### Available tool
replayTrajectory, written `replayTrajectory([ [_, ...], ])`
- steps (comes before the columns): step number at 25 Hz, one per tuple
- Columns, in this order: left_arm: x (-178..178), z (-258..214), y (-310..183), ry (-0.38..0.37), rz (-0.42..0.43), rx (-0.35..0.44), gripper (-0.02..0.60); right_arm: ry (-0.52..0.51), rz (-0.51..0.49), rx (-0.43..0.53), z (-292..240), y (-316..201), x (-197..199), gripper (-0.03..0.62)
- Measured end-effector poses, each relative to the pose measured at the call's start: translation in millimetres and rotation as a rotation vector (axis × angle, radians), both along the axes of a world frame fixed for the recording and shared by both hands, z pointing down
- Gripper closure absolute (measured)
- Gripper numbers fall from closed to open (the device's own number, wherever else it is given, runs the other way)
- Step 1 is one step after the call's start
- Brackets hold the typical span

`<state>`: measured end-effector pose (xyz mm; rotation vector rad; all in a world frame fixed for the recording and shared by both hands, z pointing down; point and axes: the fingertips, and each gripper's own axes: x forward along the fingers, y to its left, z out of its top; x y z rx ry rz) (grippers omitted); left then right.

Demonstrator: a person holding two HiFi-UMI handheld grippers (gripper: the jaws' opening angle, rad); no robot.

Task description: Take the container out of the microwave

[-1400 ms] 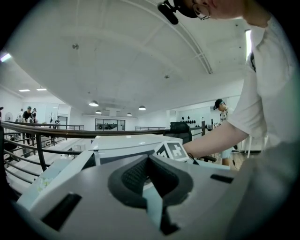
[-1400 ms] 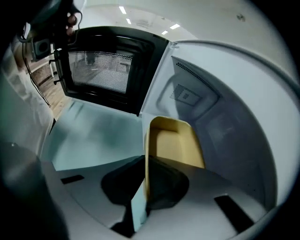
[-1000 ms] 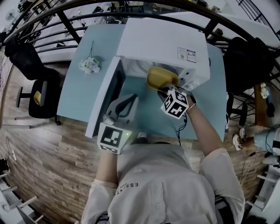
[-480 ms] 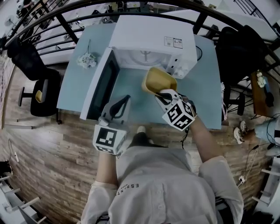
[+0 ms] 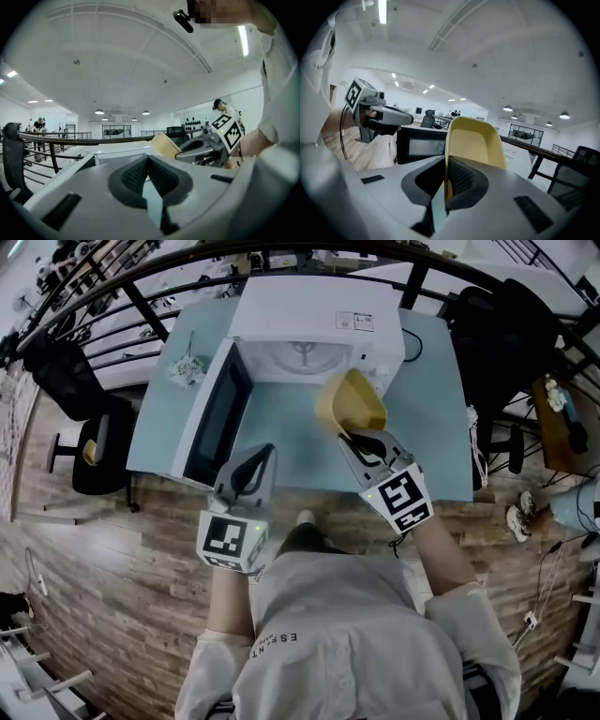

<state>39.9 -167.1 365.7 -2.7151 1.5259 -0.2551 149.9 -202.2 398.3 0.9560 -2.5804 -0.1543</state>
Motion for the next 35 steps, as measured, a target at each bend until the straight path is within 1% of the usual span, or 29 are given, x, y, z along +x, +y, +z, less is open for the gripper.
replayTrajectory([
  [6, 10.7, -15.9, 1.7, -0.003, 0.008, 0.044, 0.588, -0.135, 0.113, 0.090, -28.9, 5.1, 23.6, 0.568],
  [10, 17.8, -21.0, -1.9, -0.003, 0.027, 0.063, 0.588, -0.190, 0.196, 0.145, -36.2, 6.3, 37.4, 0.571],
  [16, 26.3, -22.1, -8.5, -0.007, 0.045, 0.071, 0.588, -0.284, 0.279, 0.206, -53.3, 5.3, 55.5, 0.572],
  [23, 31.5, -23.1, -14.8, -0.012, 0.054, 0.070, 0.588, -0.313, 0.297, 0.207, -58.2, 2.1, 62.7, 0.574],
  [27, 33.1, -20.5, -16.0, -0.012, 0.049, 0.062, 0.588, -0.307, 0.292, 0.199, -56.3, 1.8, 62.9, 0.574],
  [32, 35.7, -22.4, -16.9, -0.016, 0.045, 0.061, 0.588, -0.306, 0.289, 0.220, -61.0, 0.5, 64.9, 0.574],
  [35, 38.7, -21.0, -17.7, -0.018, 0.041, 0.060, 0.588, -0.315, 0.291, 0.214, -57.5, -1.3, 67.2, 0.574],
])
